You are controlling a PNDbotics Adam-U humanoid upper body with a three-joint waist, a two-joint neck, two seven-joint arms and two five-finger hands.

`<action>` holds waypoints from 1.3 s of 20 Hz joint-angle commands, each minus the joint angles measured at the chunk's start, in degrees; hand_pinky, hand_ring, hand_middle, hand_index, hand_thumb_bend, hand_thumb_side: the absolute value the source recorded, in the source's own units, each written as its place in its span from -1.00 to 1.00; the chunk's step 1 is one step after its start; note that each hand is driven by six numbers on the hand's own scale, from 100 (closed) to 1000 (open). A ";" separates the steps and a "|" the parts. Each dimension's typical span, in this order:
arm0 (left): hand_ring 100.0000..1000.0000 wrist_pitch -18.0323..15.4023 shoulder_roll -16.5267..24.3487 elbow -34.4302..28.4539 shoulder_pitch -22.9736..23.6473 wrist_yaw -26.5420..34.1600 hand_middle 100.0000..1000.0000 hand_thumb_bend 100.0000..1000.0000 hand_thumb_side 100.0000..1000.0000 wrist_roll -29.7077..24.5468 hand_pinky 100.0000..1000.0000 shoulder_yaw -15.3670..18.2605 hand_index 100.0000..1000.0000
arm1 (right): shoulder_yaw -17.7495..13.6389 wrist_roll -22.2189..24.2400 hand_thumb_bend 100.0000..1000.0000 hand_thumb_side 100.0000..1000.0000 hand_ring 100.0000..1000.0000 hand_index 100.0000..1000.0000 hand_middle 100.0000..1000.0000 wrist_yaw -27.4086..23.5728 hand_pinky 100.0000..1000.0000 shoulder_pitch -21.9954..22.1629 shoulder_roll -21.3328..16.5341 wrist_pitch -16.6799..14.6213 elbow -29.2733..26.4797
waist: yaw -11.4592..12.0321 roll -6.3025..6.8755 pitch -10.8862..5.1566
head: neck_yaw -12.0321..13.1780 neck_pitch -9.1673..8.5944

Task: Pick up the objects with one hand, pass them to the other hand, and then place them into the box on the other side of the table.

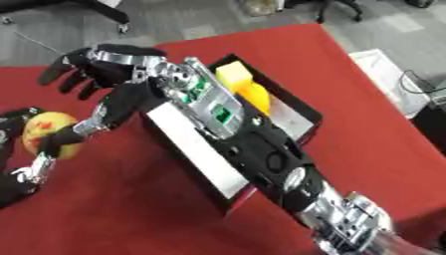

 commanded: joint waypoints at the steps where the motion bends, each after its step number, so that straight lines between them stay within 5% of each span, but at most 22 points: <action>1: 0.24 -0.64 -0.30 -1.91 -1.44 -1.51 0.03 -1.00 0.22 1.50 0.63 0.47 0.30 | 0.16 0.71 0.02 -0.93 0.72 0.51 0.66 -1.00 0.62 -0.74 0.01 1.03 -1.03 | 0.14 0.18 -0.07 | 0.17 -0.86; 16: 0.23 -3.53 0.25 -7.22 -0.15 -7.88 0.03 -1.00 0.27 8.16 0.57 -0.33 0.28 | -0.33 0.82 -0.12 -1.00 0.70 0.46 0.60 0.20 0.60 -0.01 -0.61 1.97 0.02 | -0.21 0.39 0.24 | 0.71 -1.98; 22: 0.23 -3.65 -0.32 -6.94 -0.07 -7.99 0.03 -1.00 0.27 8.05 0.57 -0.79 0.28 | -0.33 0.16 -0.44 -1.00 0.56 0.19 0.23 -1.54 0.56 -0.11 -0.42 1.99 -0.45 | -0.34 0.46 0.41 | 0.58 -2.06; 26: 0.23 -3.75 -1.13 -6.06 -0.28 -8.33 0.03 -1.00 0.27 7.87 0.58 -0.94 0.29 | -0.12 0.54 -0.40 -1.00 0.49 0.04 0.04 -3.78 0.56 -0.15 -0.29 2.18 -1.11 | -0.39 0.49 0.45 | 0.72 -2.15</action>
